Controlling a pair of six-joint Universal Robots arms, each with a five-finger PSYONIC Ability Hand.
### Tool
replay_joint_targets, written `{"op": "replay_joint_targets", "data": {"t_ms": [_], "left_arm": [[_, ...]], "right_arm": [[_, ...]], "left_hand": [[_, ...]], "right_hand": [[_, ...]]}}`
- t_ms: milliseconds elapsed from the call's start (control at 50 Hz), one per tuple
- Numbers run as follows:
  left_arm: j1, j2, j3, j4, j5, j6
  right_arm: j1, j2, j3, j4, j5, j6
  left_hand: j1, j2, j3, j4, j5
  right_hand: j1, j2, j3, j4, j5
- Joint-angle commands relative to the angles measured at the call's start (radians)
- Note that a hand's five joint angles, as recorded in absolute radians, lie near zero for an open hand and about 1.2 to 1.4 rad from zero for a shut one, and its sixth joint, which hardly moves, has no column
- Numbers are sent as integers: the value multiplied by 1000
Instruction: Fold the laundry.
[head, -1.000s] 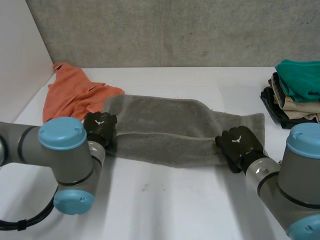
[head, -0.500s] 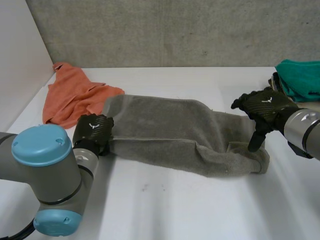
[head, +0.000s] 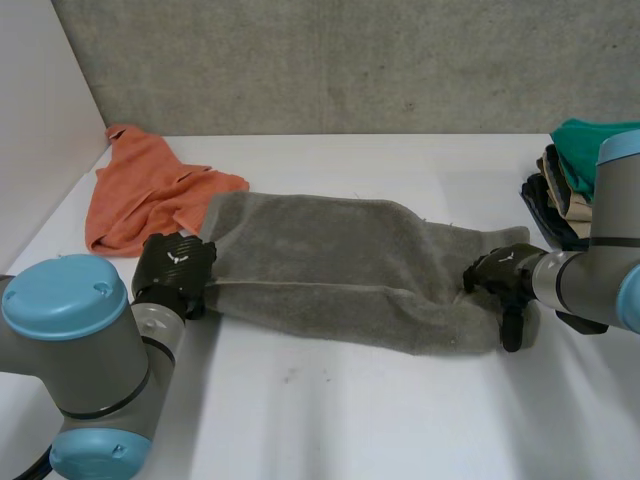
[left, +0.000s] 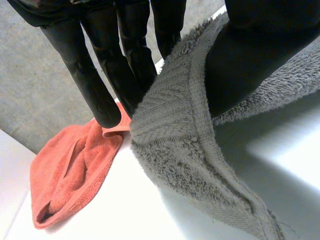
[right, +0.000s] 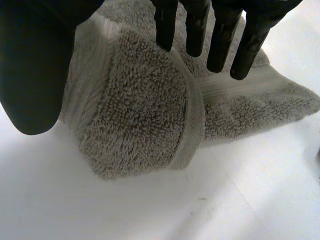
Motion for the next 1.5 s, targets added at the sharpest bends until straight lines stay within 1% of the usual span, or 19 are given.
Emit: {"op": "replay_joint_targets", "data": {"t_ms": [20, 80, 260, 320, 340, 360, 440, 600, 740, 820, 900, 980, 1060, 1100, 1180, 1320, 1420, 1480, 1500], "left_arm": [[9, 0, 0, -1, 1, 5], [12, 2, 0, -1, 1, 22], [13, 0, 0, -1, 9, 62], [13, 0, 0, -3, 21, 68], [13, 0, 0, -3, 24, 68], [13, 0, 0, -3, 27, 68], [16, 3, 1, -6, 37, 70], [19, 72, 0, -64, 38, 71], [27, 217, -9, -213, 73, 73], [41, 307, -25, -358, 153, 96], [65, 384, -38, -532, 213, 194], [94, 410, -61, -630, 236, 313], [121, 376, -63, -601, 244, 372], [122, 277, -49, -546, 244, 389], [116, 113, 33, -449, 238, 404], [108, -87, 342, -319, 234, 444], [111, -124, 561, -160, 236, 452], [118, -116, 656, 3, 238, 452], [118, -115, 672, 50, 242, 447]], "right_arm": [[-4, -21, 2, -12, -1, 10], [-9, -50, -1, -12, -1, 7], [-35, -50, -12, 54, 1, 4], [-38, -52, -14, 89, -2, 3], [-38, -53, -14, 97, -4, 4], [-37, -52, -14, 109, -10, 6], [-38, -50, -9, 137, -25, 3], [-61, -136, 2, 154, -38, 3], [-112, -297, 69, 166, -53, -25], [-149, -426, 158, 195, -65, -173], [-187, -556, 249, 224, -74, -305], [-195, -609, 304, 218, -110, -321], [-186, -593, 359, 197, -133, -326], [-184, -560, 374, 172, -130, -326], [-167, -388, 341, 62, -113, -307], [-55, -250, 76, -131, 34, -149], [12, -230, -124, -375, 94, -51], [20, -247, -164, -524, 100, -24], [20, -265, -167, -626, 100, 1]], "left_hand": [[240, 203, 210, 198, 247], [240, 203, 210, 198, 247], [240, 203, 210, 198, 247], [240, 203, 210, 198, 247], [240, 203, 210, 198, 247], [240, 203, 210, 198, 247], [240, 203, 210, 198, 247], [240, 203, 210, 198, 247], [240, 203, 210, 198, 247], [240, 203, 210, 198, 247], [240, 203, 210, 198, 247], [240, 203, 210, 198, 247], [240, 203, 210, 198, 247], [240, 203, 210, 198, 247], [240, 203, 210, 198, 247], [240, 203, 210, 198, 247], [240, 203, 210, 198, 247], [240, 203, 210, 198, 247], [240, 203, 210, 198, 247]], "right_hand": [[246, 196, 194, 207, 192], [170, 120, 117, 130, 116], [252, 202, 199, 212, 198], [412, 363, 360, 373, 359], [521, 471, 469, 481, 467], [786, 736, 734, 747, 733], [1160, 1110, 1108, 1121, 1106], [1161, 1111, 1109, 1121, 1107], [1161, 1111, 1109, 1121, 1107], [1161, 1111, 1109, 1121, 1107], [1161, 1111, 1109, 1121, 1107], [1161, 1111, 1109, 1121, 1107], [1161, 1111, 1109, 1121, 1107], [1161, 1111, 1109, 1121, 1107], [1161, 1111, 1109, 1121, 1107], [1161, 1111, 1109, 1121, 1107], [1161, 1111, 1109, 1121, 1107], [1161, 1111, 1109, 1121, 1107], [1161, 1111, 1109, 1121, 1107]]}}
